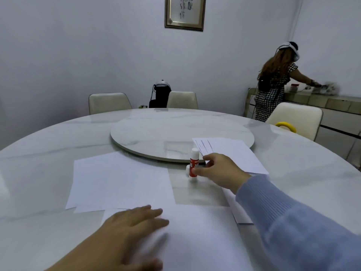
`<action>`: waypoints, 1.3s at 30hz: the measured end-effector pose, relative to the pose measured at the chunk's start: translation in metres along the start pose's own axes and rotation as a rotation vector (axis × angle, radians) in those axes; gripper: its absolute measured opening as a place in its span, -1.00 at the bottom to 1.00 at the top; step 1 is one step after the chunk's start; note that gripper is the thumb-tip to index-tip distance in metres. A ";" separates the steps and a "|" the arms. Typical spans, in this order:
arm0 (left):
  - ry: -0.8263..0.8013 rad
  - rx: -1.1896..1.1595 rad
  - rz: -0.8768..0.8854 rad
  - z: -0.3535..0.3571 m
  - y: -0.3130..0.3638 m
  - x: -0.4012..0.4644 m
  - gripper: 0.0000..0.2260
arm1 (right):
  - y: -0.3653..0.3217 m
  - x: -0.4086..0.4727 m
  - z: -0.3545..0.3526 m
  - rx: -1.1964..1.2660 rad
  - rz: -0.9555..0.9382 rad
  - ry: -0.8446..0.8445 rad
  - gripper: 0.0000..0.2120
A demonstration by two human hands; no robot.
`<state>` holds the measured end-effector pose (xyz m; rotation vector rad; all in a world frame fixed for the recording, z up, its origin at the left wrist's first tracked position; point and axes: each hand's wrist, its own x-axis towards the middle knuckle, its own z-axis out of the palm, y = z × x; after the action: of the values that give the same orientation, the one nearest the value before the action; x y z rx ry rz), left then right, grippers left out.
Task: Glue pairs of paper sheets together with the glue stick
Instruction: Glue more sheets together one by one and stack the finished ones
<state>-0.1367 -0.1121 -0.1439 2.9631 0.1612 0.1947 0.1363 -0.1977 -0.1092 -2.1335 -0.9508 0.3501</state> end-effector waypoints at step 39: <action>-0.143 0.044 -0.222 0.040 0.067 0.069 -0.45 | 0.026 -0.100 -0.001 0.003 -0.317 0.203 -0.93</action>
<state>-0.0565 -0.1763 -0.1627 2.9582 0.4767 -0.0501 0.0823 -0.2820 -0.1329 -1.9310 -1.1429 -0.0225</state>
